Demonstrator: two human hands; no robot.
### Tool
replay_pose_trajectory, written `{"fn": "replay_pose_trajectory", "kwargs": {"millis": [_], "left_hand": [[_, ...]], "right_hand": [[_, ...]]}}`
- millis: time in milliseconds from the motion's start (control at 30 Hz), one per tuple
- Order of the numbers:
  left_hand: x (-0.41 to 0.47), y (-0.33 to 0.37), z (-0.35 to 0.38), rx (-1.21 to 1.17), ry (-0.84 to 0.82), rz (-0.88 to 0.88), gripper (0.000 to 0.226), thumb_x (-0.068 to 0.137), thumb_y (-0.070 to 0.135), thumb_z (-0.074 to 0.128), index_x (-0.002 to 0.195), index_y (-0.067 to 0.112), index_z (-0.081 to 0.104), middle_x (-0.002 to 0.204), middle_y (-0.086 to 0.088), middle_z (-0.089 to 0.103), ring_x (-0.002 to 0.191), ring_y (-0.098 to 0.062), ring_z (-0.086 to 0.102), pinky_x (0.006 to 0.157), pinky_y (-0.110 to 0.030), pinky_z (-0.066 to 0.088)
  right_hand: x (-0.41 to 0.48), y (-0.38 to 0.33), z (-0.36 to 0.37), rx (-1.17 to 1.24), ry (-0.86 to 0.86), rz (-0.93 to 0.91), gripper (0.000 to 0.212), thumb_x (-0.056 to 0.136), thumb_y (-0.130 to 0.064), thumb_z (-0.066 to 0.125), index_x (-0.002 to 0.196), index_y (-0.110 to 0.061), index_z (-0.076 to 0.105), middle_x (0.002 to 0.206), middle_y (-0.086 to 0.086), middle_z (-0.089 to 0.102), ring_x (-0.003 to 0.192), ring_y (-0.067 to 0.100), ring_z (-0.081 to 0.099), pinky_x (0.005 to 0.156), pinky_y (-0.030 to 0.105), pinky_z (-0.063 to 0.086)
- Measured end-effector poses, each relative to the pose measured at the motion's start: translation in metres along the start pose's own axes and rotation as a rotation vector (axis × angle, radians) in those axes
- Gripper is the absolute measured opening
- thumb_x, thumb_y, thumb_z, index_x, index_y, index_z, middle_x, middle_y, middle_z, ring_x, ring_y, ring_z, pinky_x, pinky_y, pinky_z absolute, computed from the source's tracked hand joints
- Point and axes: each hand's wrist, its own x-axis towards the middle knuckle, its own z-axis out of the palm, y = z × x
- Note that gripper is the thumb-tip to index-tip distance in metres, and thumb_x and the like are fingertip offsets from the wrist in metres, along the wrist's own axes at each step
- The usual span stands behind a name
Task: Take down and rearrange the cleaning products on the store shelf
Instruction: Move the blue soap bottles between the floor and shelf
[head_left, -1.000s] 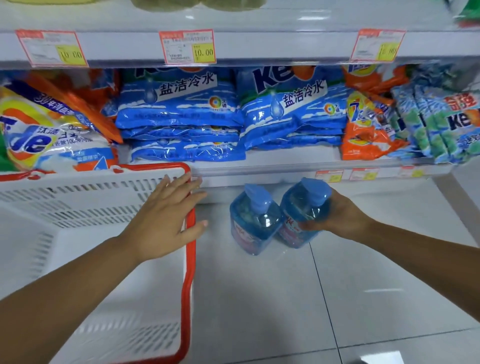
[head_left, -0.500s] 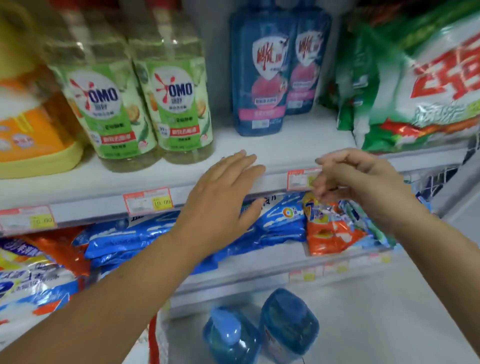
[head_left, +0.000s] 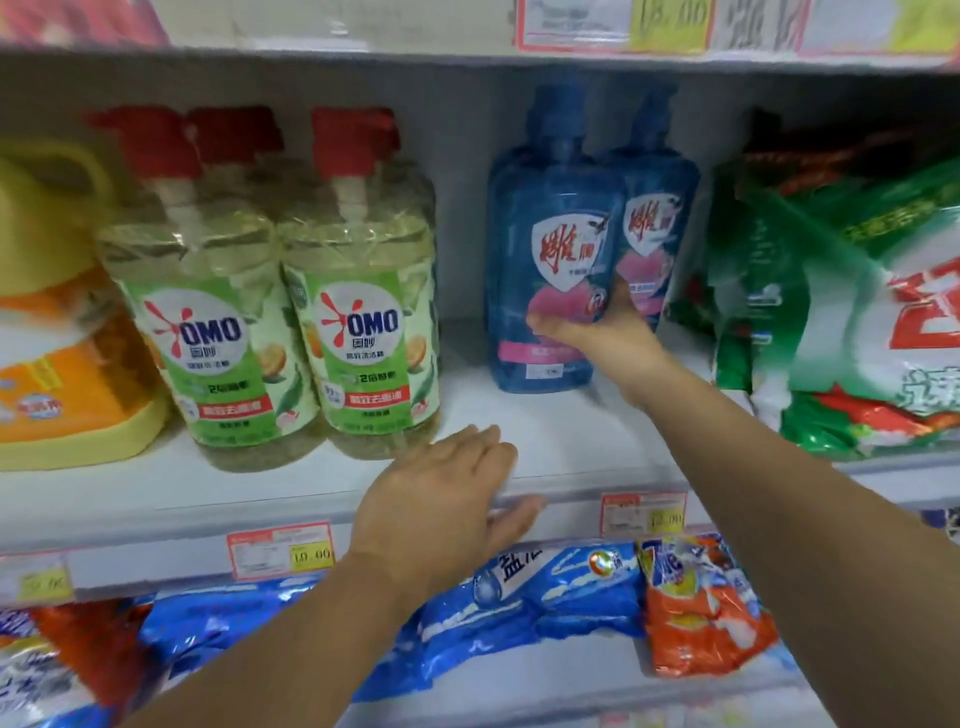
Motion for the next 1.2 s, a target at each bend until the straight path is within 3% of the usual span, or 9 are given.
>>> {"fn": "replay_pose_trajectory", "kwargs": {"millis": [100,333,467,633,733,900,967,1100,1200], "left_hand": [[0.000,0.001,0.000,-0.001,0.003,-0.004,0.053,0.092,0.058,0.039,0.106,0.019,0.073,0.117,-0.001,0.072,0.107,-0.018,0.069,0.082,-0.035,0.058],[-0.001,0.001,0.003,0.005,0.034,-0.002,0.054,0.091,0.059,0.037,0.105,0.021,0.073,0.115,0.001,0.072,0.104,-0.016,0.070,0.081,-0.034,0.057],[-0.002,0.001,0.006,-0.019,0.075,-0.009,0.054,0.090,0.059,0.038,0.106,0.020,0.073,0.113,0.001,0.073,0.103,-0.016,0.070,0.082,-0.034,0.058],[0.000,0.002,-0.005,-0.100,0.026,-0.042,0.049,0.087,0.063,0.041,0.103,0.029,0.072,0.106,0.009,0.073,0.094,-0.010,0.070,0.074,-0.025,0.056],[0.003,0.006,-0.027,-0.154,-0.060,-0.121,0.052,0.087,0.069,0.044,0.122,0.035,0.061,0.115,0.014,0.067,0.104,-0.010,0.064,0.073,-0.023,0.047],[-0.013,0.009,-0.069,-0.873,-0.280,-0.310,0.109,0.064,0.066,0.079,0.151,0.047,0.016,0.158,0.023,0.024,0.143,0.000,0.026,0.114,-0.029,0.031],[-0.032,0.017,-0.086,-1.257,-0.284,-0.325,0.098,0.064,0.048,0.086,0.140,0.060,0.025,0.144,0.038,0.036,0.133,0.013,0.036,0.107,-0.017,0.037],[-0.069,0.024,-0.094,-1.666,-0.287,-0.519,0.100,0.064,0.031,0.091,0.145,0.043,0.033,0.132,0.015,0.061,0.115,-0.002,0.062,0.092,-0.023,0.053],[-0.101,0.024,-0.094,-1.739,-0.224,-0.592,0.078,0.062,0.021,0.090,0.128,0.035,0.051,0.115,0.006,0.072,0.105,-0.013,0.069,0.083,-0.026,0.055]], "right_hand": [[-0.002,0.000,0.001,0.011,0.034,-0.038,0.085,0.062,-0.036,0.093,0.131,-0.024,0.045,0.120,-0.009,0.064,0.110,0.012,0.063,0.092,0.032,0.055],[-0.026,0.009,-0.008,-0.009,-0.045,-0.075,0.110,0.064,-0.031,0.092,0.148,-0.035,0.021,0.132,-0.011,0.056,0.112,0.004,0.060,0.076,0.010,0.049],[-0.043,0.002,-0.001,0.062,0.054,-0.102,0.111,0.057,-0.034,0.096,0.147,-0.035,0.031,0.119,-0.016,0.066,0.100,0.001,0.068,0.077,0.018,0.057],[-0.082,-0.025,-0.018,0.307,0.088,-0.090,0.074,0.073,-0.015,0.085,0.137,-0.031,0.051,0.098,-0.013,0.075,0.085,0.004,0.073,0.063,0.018,0.057],[-0.114,-0.038,-0.027,0.319,0.102,-0.088,0.062,0.075,-0.017,0.083,0.129,-0.032,0.056,0.098,-0.013,0.076,0.086,0.008,0.074,0.063,0.024,0.059],[-0.172,-0.042,-0.025,0.393,0.080,-0.040,0.052,0.076,-0.019,0.079,0.123,-0.031,0.059,0.105,-0.006,0.076,0.087,0.012,0.075,0.063,0.025,0.060],[-0.193,-0.035,-0.015,0.439,0.024,-0.022,0.055,0.071,-0.022,0.079,0.122,-0.030,0.060,0.104,-0.004,0.076,0.090,0.016,0.075,0.067,0.028,0.061],[-0.228,-0.018,0.013,0.380,-0.143,-0.029,0.076,0.064,-0.028,0.091,0.131,-0.032,0.056,0.112,-0.005,0.074,0.100,0.016,0.072,0.074,0.025,0.058],[-0.240,-0.023,0.026,0.273,-0.314,0.022,0.072,0.067,-0.040,0.083,0.132,-0.042,0.052,0.117,-0.011,0.072,0.107,0.014,0.070,0.083,0.030,0.057]]}}
